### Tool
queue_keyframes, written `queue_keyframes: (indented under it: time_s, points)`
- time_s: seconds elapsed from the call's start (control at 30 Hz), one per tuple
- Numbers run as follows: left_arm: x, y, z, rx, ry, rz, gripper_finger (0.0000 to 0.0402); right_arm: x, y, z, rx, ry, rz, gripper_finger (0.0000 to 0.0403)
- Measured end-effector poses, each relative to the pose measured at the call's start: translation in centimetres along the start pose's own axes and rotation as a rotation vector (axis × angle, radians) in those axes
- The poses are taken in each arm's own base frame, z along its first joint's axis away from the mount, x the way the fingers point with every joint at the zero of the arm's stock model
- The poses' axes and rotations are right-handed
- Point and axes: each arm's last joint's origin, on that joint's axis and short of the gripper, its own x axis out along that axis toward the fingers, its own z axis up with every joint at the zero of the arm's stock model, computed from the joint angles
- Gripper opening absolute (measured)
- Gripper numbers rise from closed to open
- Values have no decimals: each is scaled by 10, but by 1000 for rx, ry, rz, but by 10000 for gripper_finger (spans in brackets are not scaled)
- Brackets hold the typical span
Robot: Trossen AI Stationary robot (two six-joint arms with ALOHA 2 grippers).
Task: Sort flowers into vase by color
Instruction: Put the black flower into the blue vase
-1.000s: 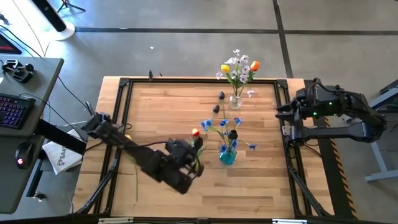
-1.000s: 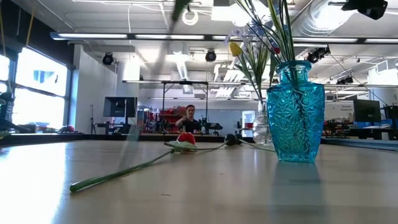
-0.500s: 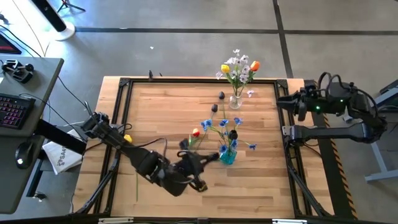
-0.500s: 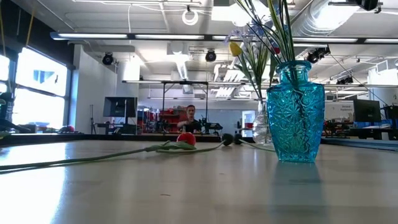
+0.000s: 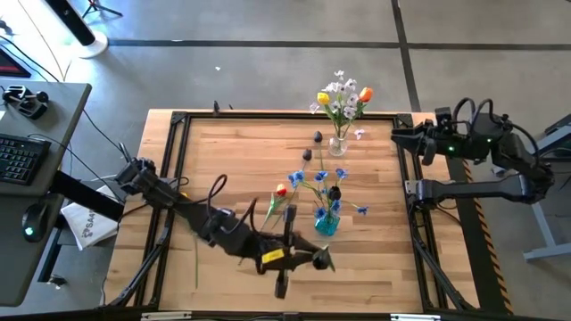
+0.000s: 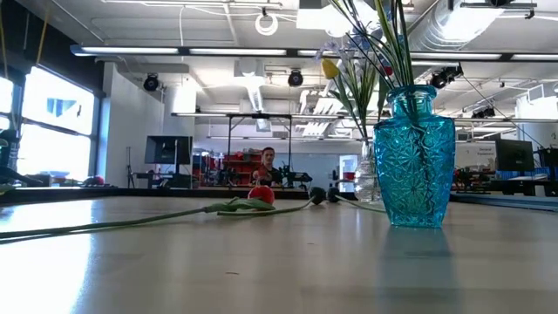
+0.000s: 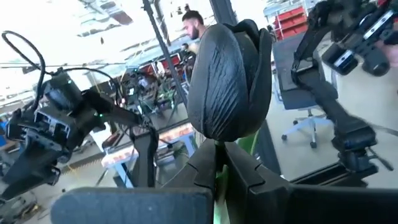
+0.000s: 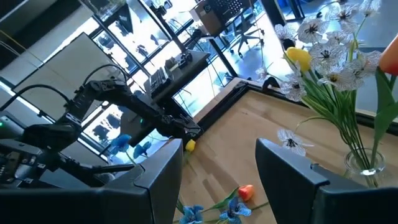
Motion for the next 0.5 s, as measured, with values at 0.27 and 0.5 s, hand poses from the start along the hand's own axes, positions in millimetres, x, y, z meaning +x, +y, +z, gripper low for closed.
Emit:
queue_keyframes:
  time_s: [0.27, 0.5]
  points:
    - [14, 30, -33, -20, 76, 74, 0, 2, 2, 1, -8, 0, 18, 199]
    - [18, 42, -57, -51, 115, 102, 0, 1, 3, 1, -28, 11, 59, 199]
